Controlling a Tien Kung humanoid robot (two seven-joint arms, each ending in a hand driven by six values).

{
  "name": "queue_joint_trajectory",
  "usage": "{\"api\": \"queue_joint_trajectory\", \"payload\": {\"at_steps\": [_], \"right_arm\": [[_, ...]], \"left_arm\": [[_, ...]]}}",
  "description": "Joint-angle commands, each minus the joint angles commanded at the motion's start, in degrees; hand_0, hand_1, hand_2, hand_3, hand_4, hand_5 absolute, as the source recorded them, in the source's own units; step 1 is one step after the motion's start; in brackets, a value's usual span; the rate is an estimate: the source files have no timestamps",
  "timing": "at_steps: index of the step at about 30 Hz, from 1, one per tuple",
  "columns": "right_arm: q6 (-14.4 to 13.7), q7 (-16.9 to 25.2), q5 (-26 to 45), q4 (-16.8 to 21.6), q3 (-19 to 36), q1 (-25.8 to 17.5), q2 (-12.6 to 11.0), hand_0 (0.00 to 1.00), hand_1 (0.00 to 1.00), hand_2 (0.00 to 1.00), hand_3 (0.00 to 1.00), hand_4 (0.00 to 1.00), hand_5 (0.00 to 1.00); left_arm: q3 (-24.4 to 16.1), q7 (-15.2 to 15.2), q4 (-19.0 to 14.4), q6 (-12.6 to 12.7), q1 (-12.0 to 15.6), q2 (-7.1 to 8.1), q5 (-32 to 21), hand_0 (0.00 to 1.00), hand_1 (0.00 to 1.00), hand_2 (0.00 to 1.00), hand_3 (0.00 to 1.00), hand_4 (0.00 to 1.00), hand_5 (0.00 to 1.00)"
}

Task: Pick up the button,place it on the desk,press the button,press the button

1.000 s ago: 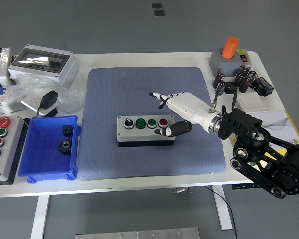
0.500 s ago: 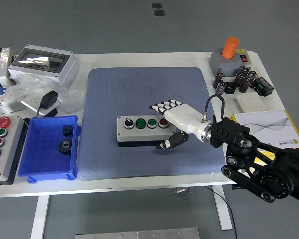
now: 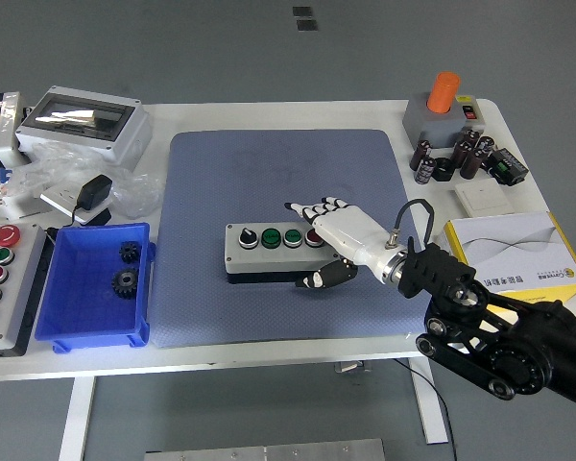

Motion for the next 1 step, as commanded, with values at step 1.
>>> {"api": "queue_joint_trajectory", "payload": {"at_steps": [1], "right_arm": [[-0.39, -0.02, 0.01, -0.2, -0.08, -0.08, 0.06, 0.43, 0.537, 0.589, 0.843, 0.881, 0.205]], "left_arm": [[-0.02, 0.01, 0.0, 0.0, 0.01, 0.0, 0.04, 0.736, 0.739, 0.655, 0.705, 0.917, 0.376]]}}
